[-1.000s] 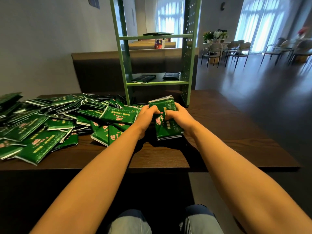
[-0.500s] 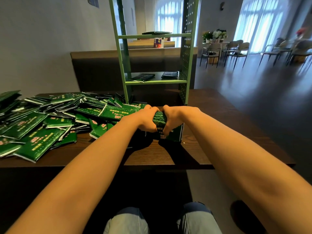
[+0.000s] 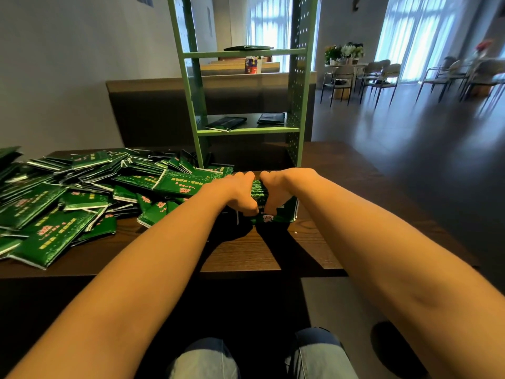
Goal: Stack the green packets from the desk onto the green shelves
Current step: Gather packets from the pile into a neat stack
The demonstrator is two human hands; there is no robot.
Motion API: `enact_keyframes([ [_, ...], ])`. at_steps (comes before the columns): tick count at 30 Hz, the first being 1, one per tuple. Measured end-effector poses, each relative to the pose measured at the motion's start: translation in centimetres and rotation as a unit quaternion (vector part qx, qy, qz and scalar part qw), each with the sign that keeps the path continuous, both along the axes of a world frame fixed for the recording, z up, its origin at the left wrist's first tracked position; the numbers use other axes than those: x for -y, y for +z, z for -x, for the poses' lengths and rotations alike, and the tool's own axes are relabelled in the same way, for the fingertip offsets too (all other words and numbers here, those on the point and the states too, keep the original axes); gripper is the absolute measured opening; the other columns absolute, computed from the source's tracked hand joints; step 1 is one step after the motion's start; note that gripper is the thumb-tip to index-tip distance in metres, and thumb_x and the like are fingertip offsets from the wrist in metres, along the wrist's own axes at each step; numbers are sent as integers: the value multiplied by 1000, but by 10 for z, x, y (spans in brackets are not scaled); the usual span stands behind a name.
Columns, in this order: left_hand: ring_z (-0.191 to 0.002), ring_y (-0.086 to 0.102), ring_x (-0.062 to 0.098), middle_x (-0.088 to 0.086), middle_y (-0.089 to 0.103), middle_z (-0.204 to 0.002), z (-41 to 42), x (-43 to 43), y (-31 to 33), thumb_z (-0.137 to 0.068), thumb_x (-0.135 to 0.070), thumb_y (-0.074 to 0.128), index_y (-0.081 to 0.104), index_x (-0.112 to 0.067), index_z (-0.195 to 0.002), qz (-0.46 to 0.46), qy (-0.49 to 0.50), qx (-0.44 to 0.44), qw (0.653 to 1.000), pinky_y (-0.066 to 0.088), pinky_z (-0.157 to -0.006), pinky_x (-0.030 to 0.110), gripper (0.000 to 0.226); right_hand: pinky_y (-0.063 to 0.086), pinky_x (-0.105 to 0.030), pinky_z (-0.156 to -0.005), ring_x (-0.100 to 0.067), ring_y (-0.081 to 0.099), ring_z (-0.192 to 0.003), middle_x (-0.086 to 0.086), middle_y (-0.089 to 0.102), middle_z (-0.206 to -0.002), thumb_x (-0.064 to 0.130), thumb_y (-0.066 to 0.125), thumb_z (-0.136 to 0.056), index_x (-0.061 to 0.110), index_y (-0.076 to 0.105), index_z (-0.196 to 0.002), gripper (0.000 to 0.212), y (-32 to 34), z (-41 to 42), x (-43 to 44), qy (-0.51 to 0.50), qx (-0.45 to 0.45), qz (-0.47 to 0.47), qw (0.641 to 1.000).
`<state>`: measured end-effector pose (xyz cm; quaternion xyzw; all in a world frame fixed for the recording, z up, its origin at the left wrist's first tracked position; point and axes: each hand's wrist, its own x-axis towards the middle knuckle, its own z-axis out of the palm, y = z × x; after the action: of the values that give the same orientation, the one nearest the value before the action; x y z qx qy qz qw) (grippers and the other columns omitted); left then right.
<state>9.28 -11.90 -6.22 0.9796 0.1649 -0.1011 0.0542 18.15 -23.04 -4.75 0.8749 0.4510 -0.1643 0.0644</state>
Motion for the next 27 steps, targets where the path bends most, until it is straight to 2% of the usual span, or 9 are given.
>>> enact_keyframes([
  [5, -125, 45, 35, 12, 35, -140, 2, -8, 3, -78, -33, 76, 22, -22, -152, 33, -14, 34, 999, 47, -100, 49, 92, 51, -36, -84, -25, 61, -103, -6, 60, -116, 35, 84, -82, 15, 43, -140, 73, 4, 3, 6, -12, -13, -46, 999],
  [8, -129, 44, 38, 17, 29, -148, 11, -16, 14, -78, -22, 77, 20, -22, -154, 113, 0, 155, 981, 46, -100, 42, 95, 54, -41, -92, -26, 62, -107, -7, 60, -120, 38, 84, -81, 15, 41, -138, 74, 7, -1, 13, -50, -69, -114, 990],
  [11, -130, 46, 37, 22, 33, -150, 21, -20, 21, -82, -21, 71, 16, -19, -154, 212, 74, 281, 933, 44, -99, 40, 90, 52, -48, -103, -29, 62, -114, -12, 60, -126, 35, 85, -81, 11, 39, -140, 79, 8, 0, 17, -88, -151, -214, 961],
  [15, -119, 54, 34, 18, 47, -140, 38, -11, 26, -79, -32, 61, 26, -15, -150, 425, 201, 303, 829, 49, -91, 45, 81, 52, -46, -106, -32, 65, -116, -18, 66, -123, 23, 80, -87, 12, 58, -117, 39, 12, 14, 18, -88, -237, -299, 920],
  [19, -94, 62, 26, 9, 67, -96, 58, -2, 34, -83, -38, 49, 61, -16, -101, 566, 193, 235, 766, 50, -80, 36, 31, 53, -44, -104, -31, 67, -116, -16, 69, -123, 32, 84, -77, 5, 62, -127, 61, 11, 27, 16, -97, -303, -379, 869],
  [22, -90, 62, 24, 5, 69, -86, 64, -1, 37, -88, -45, 45, 64, -19, -98, 569, 168, 220, 775, 49, -81, 36, 34, 57, -40, -97, -28, 71, -109, -14, 72, -115, 23, 79, -89, 4, 66, -121, 40, 11, 30, 15, -106, -328, -405, 847],
  [24, -90, 61, 23, 4, 69, -83, 64, -2, 42, -90, -48, 44, 64, -20, -95, 546, 168, 228, 789, 48, -79, 36, 35, 59, -25, -70, -11, 74, -81, -5, 72, -92, 23, 74, -95, 10, 67, -106, 18, 14, 32, 18, -111, -341, -414, 837],
  [26, -86, 61, 22, 3, 69, -78, 59, -4, 51, -90, -49, 42, 63, -20, -89, 542, 178, 226, 790, 48, -76, 35, 36, 52, -18, -50, -1, 67, -55, -1, 66, -77, 31, 66, -100, 13, 64, -98, 18, 19, 32, 16, -131, -352, -428, 822],
  [27, -83, 61, 22, 3, 69, -76, 56, -6, 55, -90, -50, 42, 64, -19, -87, 541, 183, 224, 790, 48, -75, 34, 38, 56, -21, -56, -5, 71, -62, -4, 69, -83, 35, 64, -100, 11, 65, -104, 25, 21, 30, 14, -148, -371, -439, 805],
])
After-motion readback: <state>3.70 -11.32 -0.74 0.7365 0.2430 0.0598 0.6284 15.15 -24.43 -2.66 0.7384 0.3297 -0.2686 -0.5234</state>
